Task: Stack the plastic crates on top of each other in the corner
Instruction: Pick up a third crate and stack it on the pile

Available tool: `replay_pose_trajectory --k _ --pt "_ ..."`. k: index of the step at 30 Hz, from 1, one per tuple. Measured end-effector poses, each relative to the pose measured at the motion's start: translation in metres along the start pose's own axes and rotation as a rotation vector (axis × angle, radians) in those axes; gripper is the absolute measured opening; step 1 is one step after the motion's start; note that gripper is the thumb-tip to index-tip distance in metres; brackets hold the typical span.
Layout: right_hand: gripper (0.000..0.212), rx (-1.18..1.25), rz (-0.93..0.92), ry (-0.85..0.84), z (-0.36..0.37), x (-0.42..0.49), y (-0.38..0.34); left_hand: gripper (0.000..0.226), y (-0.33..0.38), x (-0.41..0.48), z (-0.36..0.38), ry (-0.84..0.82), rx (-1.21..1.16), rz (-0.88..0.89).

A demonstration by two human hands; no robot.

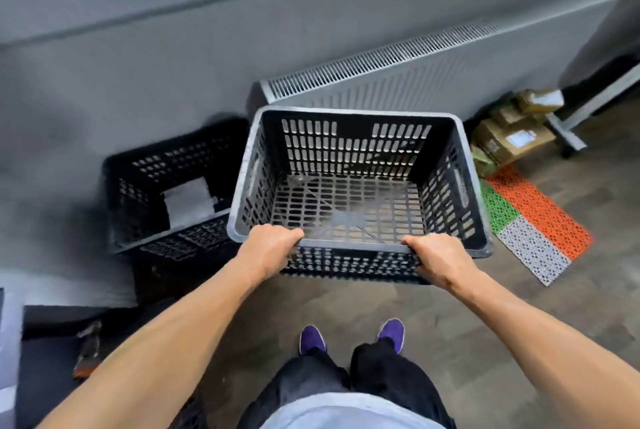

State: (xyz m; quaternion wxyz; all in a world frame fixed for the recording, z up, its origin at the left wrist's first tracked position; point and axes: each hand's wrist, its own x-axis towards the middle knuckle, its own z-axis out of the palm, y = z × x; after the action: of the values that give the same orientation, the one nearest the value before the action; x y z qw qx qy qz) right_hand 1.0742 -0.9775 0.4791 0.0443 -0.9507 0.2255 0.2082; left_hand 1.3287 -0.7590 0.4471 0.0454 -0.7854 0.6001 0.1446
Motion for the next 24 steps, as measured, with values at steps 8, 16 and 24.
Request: replay_pose_trajectory --k 8,16,24 --pt "0.034 -0.111 -0.001 0.031 -0.034 -0.026 0.003 0.013 0.014 -0.009 -0.002 0.097 -0.068 0.048" --pt "0.022 -0.082 -0.035 0.142 -0.039 -0.024 0.012 0.009 0.017 -0.010 -0.019 0.148 -0.051 0.028" --pt "0.028 -0.052 -0.093 0.177 -0.042 -0.017 0.034 0.017 0.031 -0.010 -0.038 0.177 -0.023 -0.008"
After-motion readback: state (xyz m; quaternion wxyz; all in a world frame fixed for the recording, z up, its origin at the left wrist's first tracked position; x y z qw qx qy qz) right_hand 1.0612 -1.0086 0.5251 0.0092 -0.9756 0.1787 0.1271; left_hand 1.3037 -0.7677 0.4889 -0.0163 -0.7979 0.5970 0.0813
